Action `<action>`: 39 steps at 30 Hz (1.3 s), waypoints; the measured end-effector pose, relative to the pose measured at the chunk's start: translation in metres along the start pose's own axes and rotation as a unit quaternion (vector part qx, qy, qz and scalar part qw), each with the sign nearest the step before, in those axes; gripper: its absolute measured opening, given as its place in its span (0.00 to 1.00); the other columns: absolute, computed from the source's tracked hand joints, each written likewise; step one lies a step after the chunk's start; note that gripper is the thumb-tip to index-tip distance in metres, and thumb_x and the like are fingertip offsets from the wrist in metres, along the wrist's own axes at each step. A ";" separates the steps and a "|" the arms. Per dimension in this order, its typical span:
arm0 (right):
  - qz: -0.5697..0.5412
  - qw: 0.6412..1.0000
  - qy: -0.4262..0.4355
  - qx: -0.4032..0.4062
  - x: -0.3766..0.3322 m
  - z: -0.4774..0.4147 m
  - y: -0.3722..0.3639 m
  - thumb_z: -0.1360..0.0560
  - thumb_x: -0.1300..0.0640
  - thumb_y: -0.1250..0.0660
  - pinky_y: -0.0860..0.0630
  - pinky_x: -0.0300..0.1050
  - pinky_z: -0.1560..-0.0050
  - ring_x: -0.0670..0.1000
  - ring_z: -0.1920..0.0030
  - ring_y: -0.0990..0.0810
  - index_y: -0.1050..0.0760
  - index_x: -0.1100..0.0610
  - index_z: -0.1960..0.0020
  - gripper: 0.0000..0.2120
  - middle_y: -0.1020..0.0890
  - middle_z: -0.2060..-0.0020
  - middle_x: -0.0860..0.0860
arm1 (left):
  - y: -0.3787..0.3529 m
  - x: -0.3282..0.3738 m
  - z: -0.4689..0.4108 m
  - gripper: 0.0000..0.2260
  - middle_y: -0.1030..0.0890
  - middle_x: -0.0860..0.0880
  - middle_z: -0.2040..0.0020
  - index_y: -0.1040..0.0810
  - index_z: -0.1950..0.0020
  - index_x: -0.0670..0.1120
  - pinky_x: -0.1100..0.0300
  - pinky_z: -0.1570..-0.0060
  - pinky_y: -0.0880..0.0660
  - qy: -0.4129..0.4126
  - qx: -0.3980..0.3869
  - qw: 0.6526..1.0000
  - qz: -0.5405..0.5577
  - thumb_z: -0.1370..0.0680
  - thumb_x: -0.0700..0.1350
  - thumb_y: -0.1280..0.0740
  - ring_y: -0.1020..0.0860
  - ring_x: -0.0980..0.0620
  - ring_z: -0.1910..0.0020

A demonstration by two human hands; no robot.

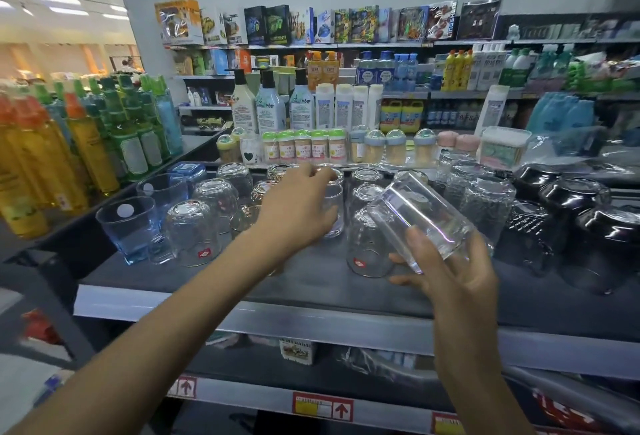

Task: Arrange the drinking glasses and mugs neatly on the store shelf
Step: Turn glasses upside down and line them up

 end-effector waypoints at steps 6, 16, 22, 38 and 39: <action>0.015 1.000 0.002 -0.021 -0.005 0.003 0.007 0.29 0.62 0.24 0.18 0.44 0.68 0.54 0.56 0.13 0.26 0.52 0.30 0.28 0.13 0.51 0.51 | -0.033 -0.003 -0.044 0.16 0.27 0.42 0.35 0.20 0.38 0.49 0.44 0.45 0.23 -0.018 -0.124 0.976 -0.178 0.22 0.56 0.31 0.28 0.40 0.33; 0.053 0.998 0.013 -0.009 -0.010 -0.002 0.010 0.37 0.49 0.22 0.23 0.41 0.72 0.50 0.63 0.17 0.28 0.50 0.36 0.32 0.14 0.50 0.52 | -0.025 -0.009 -0.053 0.14 0.21 0.46 0.60 0.25 0.63 0.45 0.51 0.56 0.21 0.003 -0.134 0.991 -0.003 0.23 0.48 0.26 0.20 0.42 0.58; 0.159 0.984 0.071 -0.035 -0.041 -0.024 -0.007 0.39 0.38 0.17 0.19 0.43 0.59 0.44 0.56 0.14 0.26 0.37 0.37 0.34 0.14 0.49 0.46 | 0.060 -0.019 -0.013 0.10 0.17 0.51 0.51 0.18 0.57 0.45 0.57 0.54 0.25 0.039 -0.020 0.992 0.120 0.22 0.51 0.26 0.19 0.51 0.56; 0.660 0.644 0.158 -0.354 0.003 -0.140 -0.154 0.34 0.37 0.21 0.29 0.51 0.31 0.56 0.28 0.26 0.33 0.48 0.22 0.45 0.28 0.24 0.51 | 0.113 -0.071 0.077 0.10 0.17 0.56 0.51 0.18 0.58 0.53 0.46 0.46 0.20 0.089 0.203 0.929 0.298 0.31 0.53 0.18 0.19 0.55 0.47; 0.670 0.631 0.157 -0.358 0.010 -0.143 -0.157 0.34 0.36 0.21 0.28 0.51 0.32 0.56 0.29 0.26 0.33 0.48 0.22 0.46 0.27 0.25 0.52 | 0.115 -0.073 0.079 0.11 0.17 0.56 0.50 0.18 0.57 0.53 0.45 0.46 0.20 0.086 0.203 0.927 0.302 0.31 0.54 0.18 0.19 0.55 0.46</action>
Point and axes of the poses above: each hand's wrist, its own z-axis away from the middle knuckle, its own y-axis out of the back of the hand, x = y × z, the point moved 6 cm from there along -z, towards the middle knuckle
